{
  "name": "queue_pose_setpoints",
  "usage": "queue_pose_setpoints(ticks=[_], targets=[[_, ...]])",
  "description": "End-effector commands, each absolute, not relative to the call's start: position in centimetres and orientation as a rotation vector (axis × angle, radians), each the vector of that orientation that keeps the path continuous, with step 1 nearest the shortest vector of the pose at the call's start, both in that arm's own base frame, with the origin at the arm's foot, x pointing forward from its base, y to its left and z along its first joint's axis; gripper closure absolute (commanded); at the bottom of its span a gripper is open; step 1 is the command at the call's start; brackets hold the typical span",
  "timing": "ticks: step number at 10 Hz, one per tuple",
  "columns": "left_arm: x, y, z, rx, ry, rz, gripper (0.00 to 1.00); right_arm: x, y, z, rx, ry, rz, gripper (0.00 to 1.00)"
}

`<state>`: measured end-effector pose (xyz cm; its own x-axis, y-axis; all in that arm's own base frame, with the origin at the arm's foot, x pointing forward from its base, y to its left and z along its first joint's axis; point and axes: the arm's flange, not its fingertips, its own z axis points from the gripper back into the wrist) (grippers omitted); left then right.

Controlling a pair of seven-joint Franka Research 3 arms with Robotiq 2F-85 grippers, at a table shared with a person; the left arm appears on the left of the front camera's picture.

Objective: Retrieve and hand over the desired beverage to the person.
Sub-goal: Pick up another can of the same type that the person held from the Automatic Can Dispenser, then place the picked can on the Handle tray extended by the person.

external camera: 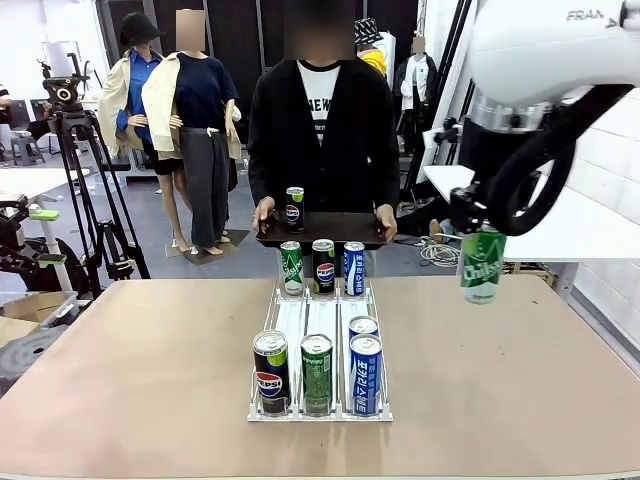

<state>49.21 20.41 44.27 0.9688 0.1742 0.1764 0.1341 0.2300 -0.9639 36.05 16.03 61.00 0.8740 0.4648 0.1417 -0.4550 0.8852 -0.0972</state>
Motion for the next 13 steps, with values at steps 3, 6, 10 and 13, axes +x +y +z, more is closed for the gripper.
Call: queue_pose_setpoints(ticks=[3,6,10,13], targets=[[49.1,20.4,44.4,-1.344,-0.272,0.022,0.0,38.9,10.2,59.8,0.03,-0.222,0.521,1.0],[49.1,20.4,44.4,-1.344,-0.272,0.022,0.0,41.5,7.3,59.8,0.059,-0.221,0.509,1.0],[49.1,20.4,44.4,-1.344,-0.272,0.022,0.0,41.4,7.0,59.0,0.041,-0.201,0.49,1.0],[49.1,20.4,44.4,-1.344,-0.272,0.022,0.0,41.4,7.0,59.0,0.041,-0.201,0.49,1.0]])
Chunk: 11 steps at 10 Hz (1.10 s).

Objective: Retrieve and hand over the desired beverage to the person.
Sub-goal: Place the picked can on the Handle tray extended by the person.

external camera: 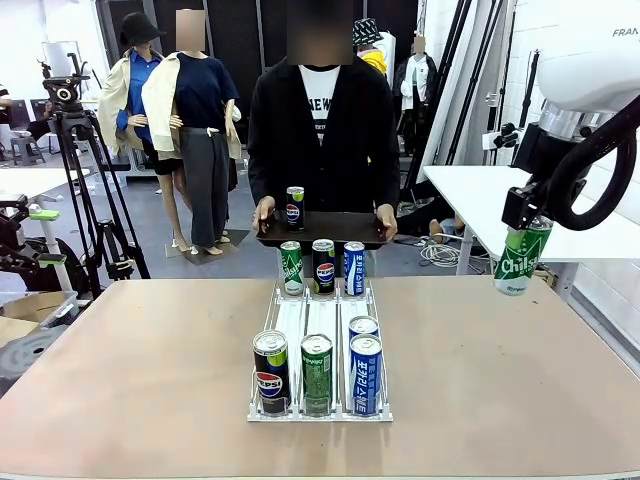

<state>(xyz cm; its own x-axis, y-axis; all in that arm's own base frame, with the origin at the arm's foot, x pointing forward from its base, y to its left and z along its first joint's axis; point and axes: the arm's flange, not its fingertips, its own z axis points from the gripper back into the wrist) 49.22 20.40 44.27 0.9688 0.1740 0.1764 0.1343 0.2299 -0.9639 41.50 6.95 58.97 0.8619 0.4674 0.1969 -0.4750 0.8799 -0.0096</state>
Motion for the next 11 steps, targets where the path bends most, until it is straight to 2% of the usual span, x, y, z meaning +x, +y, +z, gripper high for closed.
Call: queue_pose_setpoints(ticks=[1,11], targets=[[49.09,20.37,44.41,-1.344,-0.272,0.022,0.0,41.41,6.96,59.05,0.041,-0.201,0.49,1.0],[49.09,20.37,44.41,-1.344,-0.272,0.022,0.0,41.41,6.96,59.05,0.041,-0.201,0.49,1.0]])
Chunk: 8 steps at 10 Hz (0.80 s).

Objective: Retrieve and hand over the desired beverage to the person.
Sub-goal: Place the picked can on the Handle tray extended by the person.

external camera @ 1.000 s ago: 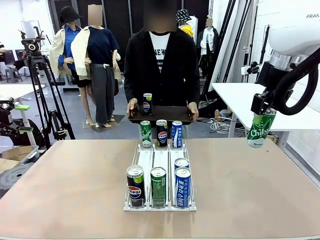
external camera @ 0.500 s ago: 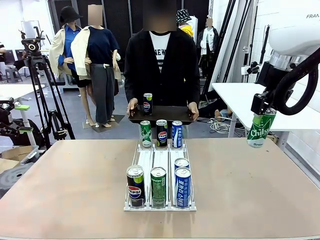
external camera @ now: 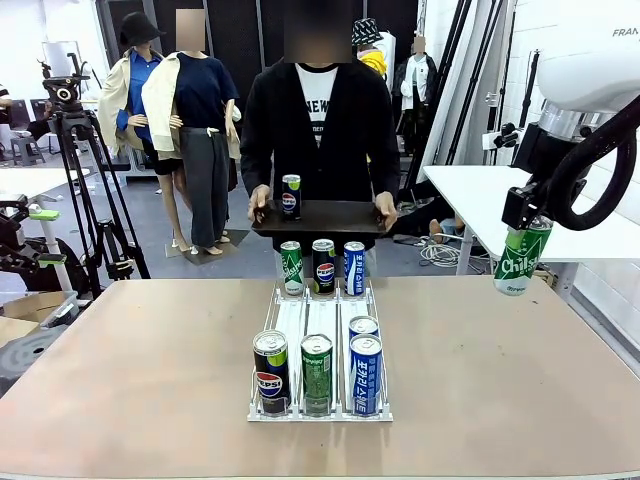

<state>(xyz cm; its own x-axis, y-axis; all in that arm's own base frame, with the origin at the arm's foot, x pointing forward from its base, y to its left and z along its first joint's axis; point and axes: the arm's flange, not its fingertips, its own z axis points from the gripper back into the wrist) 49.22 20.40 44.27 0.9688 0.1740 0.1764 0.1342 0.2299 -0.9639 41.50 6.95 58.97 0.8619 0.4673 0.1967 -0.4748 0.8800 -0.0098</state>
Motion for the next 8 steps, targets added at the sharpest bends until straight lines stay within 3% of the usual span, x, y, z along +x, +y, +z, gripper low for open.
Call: queue_pose_setpoints(ticks=[1,8], targets=[[49.09,20.37,44.41,-1.344,-0.272,0.022,0.0,41.41,6.96,59.05,0.041,-0.201,0.49,1.0],[49.09,20.37,44.41,-1.344,-0.272,0.022,0.0,41.41,6.96,59.05,0.041,-0.201,0.49,1.0]])
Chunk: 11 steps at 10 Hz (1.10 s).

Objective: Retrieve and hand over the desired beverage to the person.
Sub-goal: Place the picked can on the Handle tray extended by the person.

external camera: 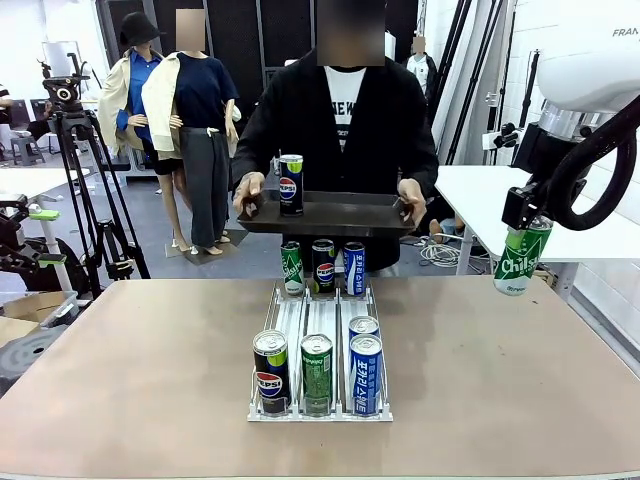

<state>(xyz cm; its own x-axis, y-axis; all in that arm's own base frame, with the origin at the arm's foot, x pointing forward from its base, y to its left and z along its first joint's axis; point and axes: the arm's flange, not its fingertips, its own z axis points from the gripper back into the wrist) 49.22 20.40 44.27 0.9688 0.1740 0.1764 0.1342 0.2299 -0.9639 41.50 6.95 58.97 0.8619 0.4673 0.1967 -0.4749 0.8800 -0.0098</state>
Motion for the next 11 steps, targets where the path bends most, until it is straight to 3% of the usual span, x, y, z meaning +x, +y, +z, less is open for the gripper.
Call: queue_pose_setpoints(ticks=[1,11], targets=[[49.09,20.37,44.41,-1.344,-0.272,0.022,0.0,41.41,6.96,59.05,0.041,-0.201,0.49,1.0],[49.09,20.37,44.41,-1.344,-0.272,0.022,0.0,41.5,6.95,58.97,0.039,-0.196,0.494,1.0]])
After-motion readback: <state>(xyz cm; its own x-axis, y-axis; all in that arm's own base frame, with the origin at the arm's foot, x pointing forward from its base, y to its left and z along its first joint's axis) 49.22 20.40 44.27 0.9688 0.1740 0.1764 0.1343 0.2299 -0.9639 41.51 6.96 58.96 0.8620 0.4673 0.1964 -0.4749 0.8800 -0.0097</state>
